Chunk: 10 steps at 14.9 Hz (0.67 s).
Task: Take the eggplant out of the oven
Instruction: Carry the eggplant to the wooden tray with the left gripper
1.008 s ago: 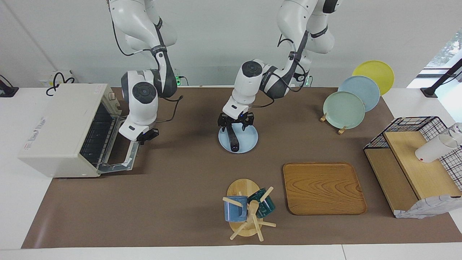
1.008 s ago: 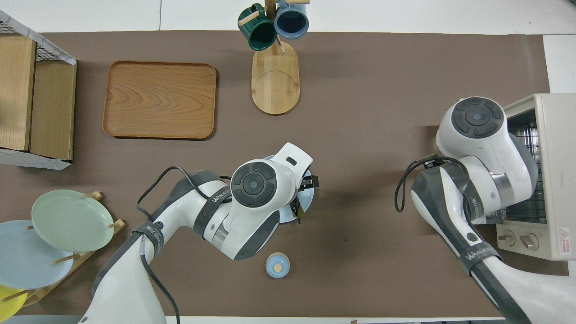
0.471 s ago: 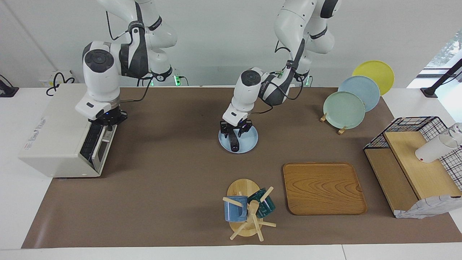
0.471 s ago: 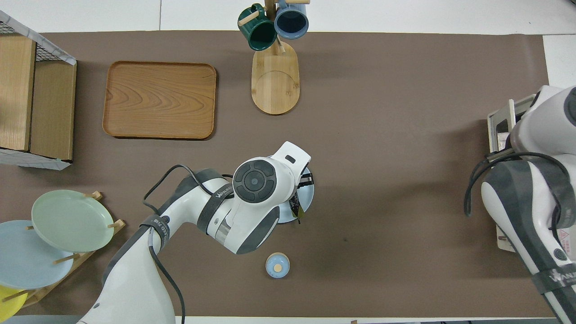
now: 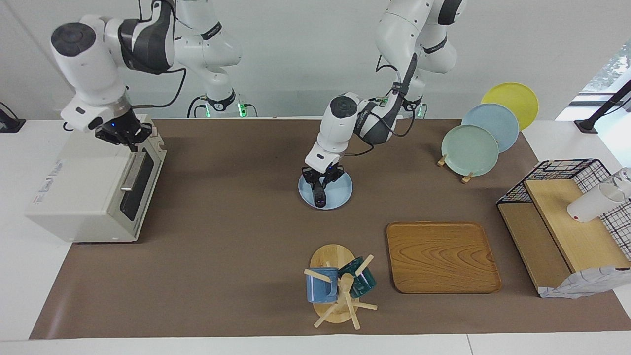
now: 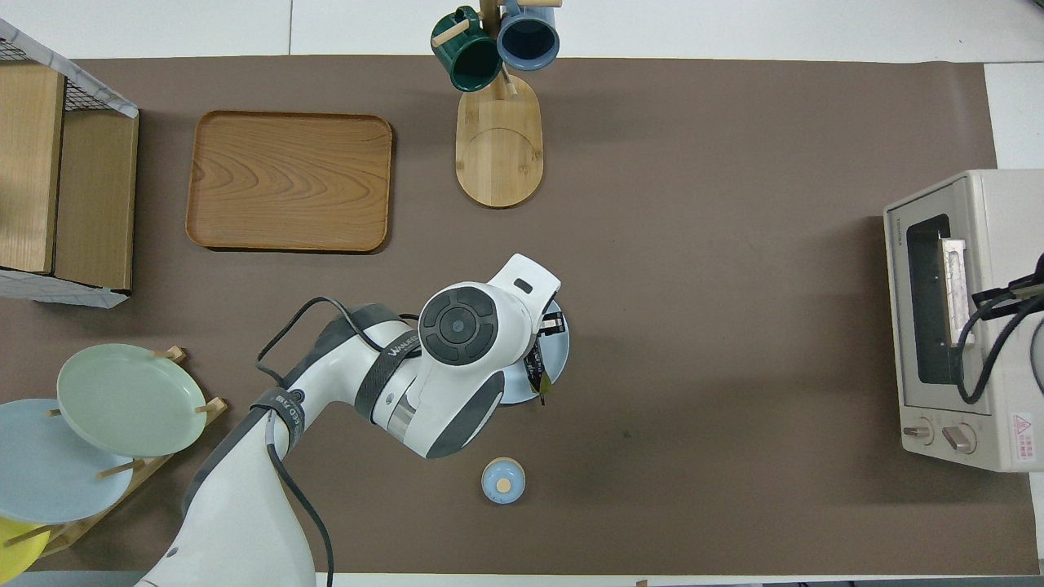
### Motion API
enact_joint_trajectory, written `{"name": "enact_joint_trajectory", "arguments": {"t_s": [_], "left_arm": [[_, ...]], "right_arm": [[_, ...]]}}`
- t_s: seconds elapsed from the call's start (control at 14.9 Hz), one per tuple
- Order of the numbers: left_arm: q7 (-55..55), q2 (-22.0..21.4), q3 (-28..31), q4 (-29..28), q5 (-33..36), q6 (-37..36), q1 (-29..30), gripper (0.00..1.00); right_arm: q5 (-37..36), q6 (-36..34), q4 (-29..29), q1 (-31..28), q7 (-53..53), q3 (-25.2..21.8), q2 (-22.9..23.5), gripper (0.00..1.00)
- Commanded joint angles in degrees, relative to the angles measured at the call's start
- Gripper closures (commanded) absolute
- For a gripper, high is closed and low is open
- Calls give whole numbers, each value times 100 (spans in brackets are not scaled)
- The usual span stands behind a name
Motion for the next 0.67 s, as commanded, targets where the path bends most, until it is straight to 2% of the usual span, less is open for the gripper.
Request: {"name": "enact_joint_trajectory", "arguments": {"t_s": [0.0,0.07,0.13,0.4,0.61], "left_arm": [[-23,-24,66,-46,74,87,9,73],[3,-24,110,-46,109,78,44,97],[21,-24,171,-29,223,52,44,100],[205,-85,215,24,312,-18,325,100],[223,-217,224,146,312,-351,413,100]], "right_arm": [[588,-596,849,-22,-59,53,419,74],[827,-738,1034,-22,-15,53,473,47],[899,-766,1071,-4,11,62,499,0],[882,-923,1115,145,440,80,552,0],[891,-1380,1747,233,829,80,1035,0]]}}
